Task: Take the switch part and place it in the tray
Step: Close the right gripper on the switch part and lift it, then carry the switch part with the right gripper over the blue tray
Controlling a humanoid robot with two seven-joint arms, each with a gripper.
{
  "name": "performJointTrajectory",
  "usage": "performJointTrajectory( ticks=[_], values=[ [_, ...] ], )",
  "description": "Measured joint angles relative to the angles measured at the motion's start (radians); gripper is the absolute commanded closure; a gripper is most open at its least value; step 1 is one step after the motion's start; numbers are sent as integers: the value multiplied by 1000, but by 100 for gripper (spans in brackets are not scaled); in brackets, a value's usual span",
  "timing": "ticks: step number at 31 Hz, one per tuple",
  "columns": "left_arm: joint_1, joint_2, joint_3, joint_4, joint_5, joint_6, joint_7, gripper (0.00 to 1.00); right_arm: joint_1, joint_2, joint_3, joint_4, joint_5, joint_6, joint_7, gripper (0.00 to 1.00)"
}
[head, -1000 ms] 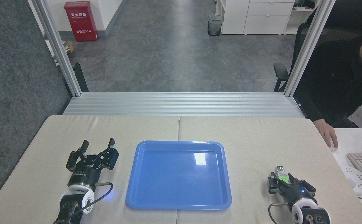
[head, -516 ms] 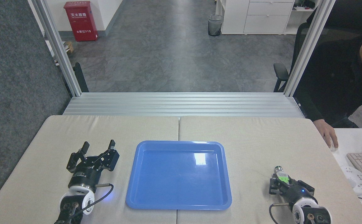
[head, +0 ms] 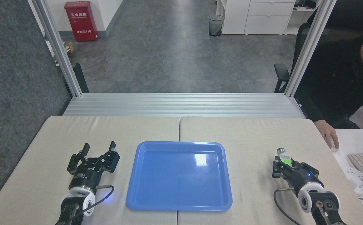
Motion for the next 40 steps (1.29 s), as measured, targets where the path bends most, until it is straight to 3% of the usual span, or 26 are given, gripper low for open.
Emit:
performJointTrajectory(
  ticks=[7,20,34,40],
  values=[
    [0,0,0,0,-1,0,0,0,-33,43,66,-70,69,5,50,100],
    [1,-1,0,0,-1,4,0,0,-50,199,260,-139,243,47,100,99],
    [2,-2,1,0,0,5,-1,0,-58,296,441,-52,303,73,112,97],
    [2,-2,1,0,0,6,-1,0,-60,320,481,2,311,102,114,81]
  ],
)
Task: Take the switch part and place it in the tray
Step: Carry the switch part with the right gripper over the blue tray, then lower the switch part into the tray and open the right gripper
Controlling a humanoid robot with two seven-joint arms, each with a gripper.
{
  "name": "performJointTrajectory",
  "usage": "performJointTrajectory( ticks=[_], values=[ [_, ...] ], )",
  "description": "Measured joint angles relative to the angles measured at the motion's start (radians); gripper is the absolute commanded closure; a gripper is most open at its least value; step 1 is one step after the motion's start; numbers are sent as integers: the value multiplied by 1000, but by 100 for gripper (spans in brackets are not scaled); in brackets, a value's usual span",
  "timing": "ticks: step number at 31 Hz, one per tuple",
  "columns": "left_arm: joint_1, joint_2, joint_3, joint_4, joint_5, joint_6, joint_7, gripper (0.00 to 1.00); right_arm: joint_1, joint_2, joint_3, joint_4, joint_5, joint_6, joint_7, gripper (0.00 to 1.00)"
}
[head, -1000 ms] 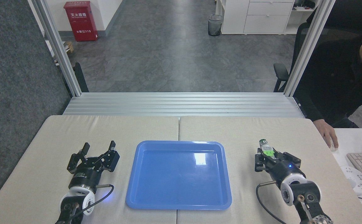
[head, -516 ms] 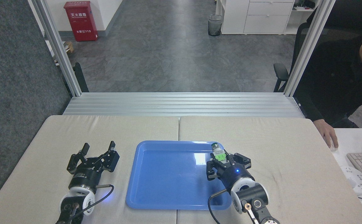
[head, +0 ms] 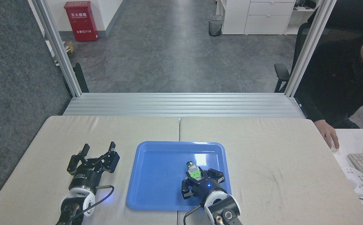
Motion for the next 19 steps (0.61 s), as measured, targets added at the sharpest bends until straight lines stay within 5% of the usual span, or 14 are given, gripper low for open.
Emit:
performJointTrajectory(
  ticks=[2,5,6,19],
  values=[
    [0,0,0,0,0,0,0,0,0,6,10,19,1,22,0,65],
    [0,0,0,0,0,0,0,0,-1,14,19,41,1,46,0,8],
    [0,0,0,0,0,0,0,0,-1,17,21,47,-1,52,0,2],
    [0,0,0,0,1,0,0,0,-75,56,-13,78,-137,86,-13,2]
  ],
)
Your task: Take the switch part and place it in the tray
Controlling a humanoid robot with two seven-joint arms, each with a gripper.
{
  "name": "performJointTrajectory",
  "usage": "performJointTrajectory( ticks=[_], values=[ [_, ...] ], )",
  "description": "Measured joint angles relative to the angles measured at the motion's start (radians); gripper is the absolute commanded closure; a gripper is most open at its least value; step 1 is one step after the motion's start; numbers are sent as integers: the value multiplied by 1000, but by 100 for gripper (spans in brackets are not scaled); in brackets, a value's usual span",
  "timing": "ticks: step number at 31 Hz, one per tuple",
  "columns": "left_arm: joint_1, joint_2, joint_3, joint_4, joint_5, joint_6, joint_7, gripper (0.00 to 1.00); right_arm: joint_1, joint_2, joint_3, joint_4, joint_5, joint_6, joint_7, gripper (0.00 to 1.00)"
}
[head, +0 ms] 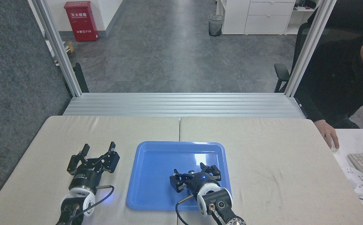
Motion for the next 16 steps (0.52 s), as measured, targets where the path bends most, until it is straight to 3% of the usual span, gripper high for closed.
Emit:
performJointTrajectory(
  ticks=[7,16],
  values=[
    [0,0,0,1,1,0,0,0,-80,-17,-66,-13,-52,-56,-18,2],
    [0,0,2,2,4,0,1,0,-86,-136,-200,-11,-105,-243,-202,2]
  ],
)
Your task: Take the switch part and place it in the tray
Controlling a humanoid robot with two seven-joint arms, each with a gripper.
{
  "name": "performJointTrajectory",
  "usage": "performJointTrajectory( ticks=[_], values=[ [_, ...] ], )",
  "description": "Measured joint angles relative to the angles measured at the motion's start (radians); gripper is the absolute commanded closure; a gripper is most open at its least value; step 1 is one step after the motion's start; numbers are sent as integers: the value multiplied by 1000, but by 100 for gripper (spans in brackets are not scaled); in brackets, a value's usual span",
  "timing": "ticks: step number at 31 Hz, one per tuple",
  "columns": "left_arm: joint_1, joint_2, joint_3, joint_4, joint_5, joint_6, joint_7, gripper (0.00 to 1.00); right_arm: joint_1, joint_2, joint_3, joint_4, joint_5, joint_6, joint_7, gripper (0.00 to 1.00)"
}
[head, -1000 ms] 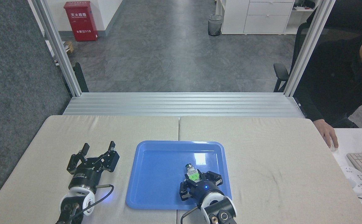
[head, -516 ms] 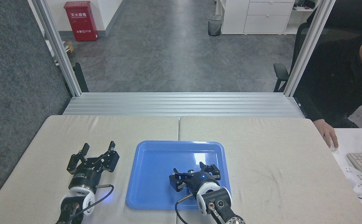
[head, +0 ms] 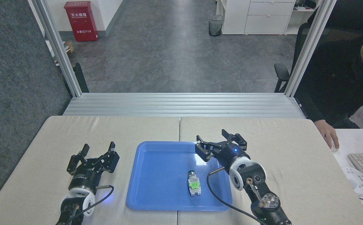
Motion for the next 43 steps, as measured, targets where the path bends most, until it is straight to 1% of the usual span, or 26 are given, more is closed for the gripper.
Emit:
performJointTrajectory(
  ticks=[4,9,18,23,31,43],
  values=[
    [0,0,1,1,1,0,3,0,18,-56,-63,15,-46,-28,-86,2],
    [-1,1,2,1,3,-2,14,0,51,-110,-133,37,-94,-36,-181,2],
    [-3,3,5,3,5,-2,18,0,95,-189,-218,80,-151,4,-227,2],
    [-5,4,7,6,6,-2,19,0,113,-220,-249,96,-170,11,-231,2],
    [-9,4,9,14,8,-2,19,0,136,-257,-283,113,-184,11,-231,2],
    [-12,4,10,24,9,-1,20,0,148,-288,-303,125,-192,7,-231,2]
  ],
)
